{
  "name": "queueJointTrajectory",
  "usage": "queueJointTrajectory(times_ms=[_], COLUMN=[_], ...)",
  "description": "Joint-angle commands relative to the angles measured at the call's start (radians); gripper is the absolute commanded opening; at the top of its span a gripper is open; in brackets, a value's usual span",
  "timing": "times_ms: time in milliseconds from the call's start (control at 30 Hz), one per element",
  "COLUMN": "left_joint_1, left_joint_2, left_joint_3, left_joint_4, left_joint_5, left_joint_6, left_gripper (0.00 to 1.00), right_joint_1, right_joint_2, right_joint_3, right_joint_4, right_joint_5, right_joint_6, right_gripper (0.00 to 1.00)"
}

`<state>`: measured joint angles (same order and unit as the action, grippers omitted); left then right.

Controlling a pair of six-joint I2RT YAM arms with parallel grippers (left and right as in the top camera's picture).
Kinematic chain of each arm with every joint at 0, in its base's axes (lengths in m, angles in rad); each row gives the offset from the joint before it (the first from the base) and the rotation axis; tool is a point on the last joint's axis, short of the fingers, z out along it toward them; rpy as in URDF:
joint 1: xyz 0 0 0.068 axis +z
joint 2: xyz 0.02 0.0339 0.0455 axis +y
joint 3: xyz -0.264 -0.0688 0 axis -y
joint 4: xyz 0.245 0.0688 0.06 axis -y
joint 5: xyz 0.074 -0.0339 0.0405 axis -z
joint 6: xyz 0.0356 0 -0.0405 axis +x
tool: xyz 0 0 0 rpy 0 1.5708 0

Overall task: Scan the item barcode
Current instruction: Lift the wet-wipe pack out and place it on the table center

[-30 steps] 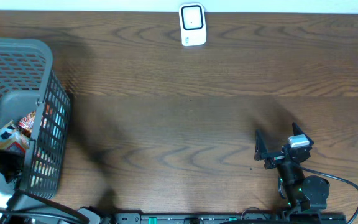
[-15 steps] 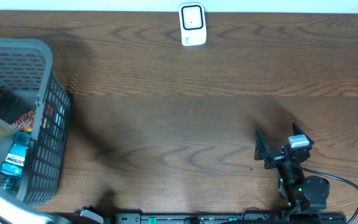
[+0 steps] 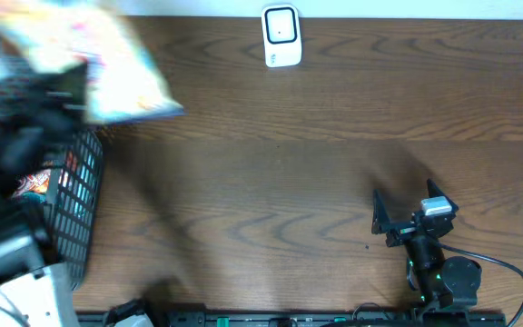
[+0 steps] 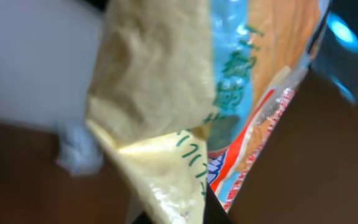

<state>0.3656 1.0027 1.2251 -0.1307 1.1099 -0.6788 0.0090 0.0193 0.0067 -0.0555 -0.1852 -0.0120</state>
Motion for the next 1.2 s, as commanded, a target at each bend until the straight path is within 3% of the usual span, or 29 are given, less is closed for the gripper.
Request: queueJointTrajectory(times_ms=[0, 133, 267, 400, 533, 800, 833, 900, 967, 1167], left_joint_1=[-0.299, -0.587, -0.749, -0.807, -0.808, -0.829, -0.834, -0.842, -0.839, -0.784], left_joint_2=[0.037, 0.166, 0.335, 0.495, 0.627, 0.799, 0.804, 0.800, 0.781, 0.615], left_joint_3=[-0.039, -0.058, -0.057, -0.057, -0.057, -0.057, -0.057, -0.056, -0.044, 0.047], left_joint_4=[-0.142, -0.369, -0.414, -0.393, -0.380, -0.319, -0.319, -0.322, -0.333, -0.386], left_joint_5=[-0.020, -0.326, -0.478, -0.563, -0.606, -0.541, -0.541, -0.542, -0.544, -0.597], left_joint_6=[0.290, 0.465, 0.565, 0.665, 0.676, 0.589, 0.588, 0.588, 0.588, 0.587], left_gripper=[0.07, 0.08, 0.07, 0.07, 0.08, 0.08, 0.13, 0.62, 0.93, 0.98], right_joint_1=[0.008, 0.008, 0.008, 0.008, 0.008, 0.008, 0.008, 0.008, 0.008, 0.008], right_joint_2=[-0.001, -0.001, -0.001, -0.001, -0.001, -0.001, -0.001, -0.002, -0.001, -0.001], right_joint_3=[-0.001, -0.001, -0.001, -0.001, -0.001, -0.001, -0.001, -0.001, -0.001, -0.001], right_joint_4=[-0.005, -0.005, -0.005, -0.005, -0.005, -0.005, -0.005, -0.005, -0.005, -0.005], right_joint_5=[0.003, 0.003, 0.003, 0.003, 0.003, 0.003, 0.003, 0.003, 0.003, 0.003], right_joint_6=[-0.004, -0.004, -0.004, -0.004, -0.004, -0.004, -0.004, -0.004, -0.004, -0.004], right_gripper=[0.99, 0.99, 0.99, 0.99, 0.99, 0.99, 0.99, 0.99, 0.99, 0.99])
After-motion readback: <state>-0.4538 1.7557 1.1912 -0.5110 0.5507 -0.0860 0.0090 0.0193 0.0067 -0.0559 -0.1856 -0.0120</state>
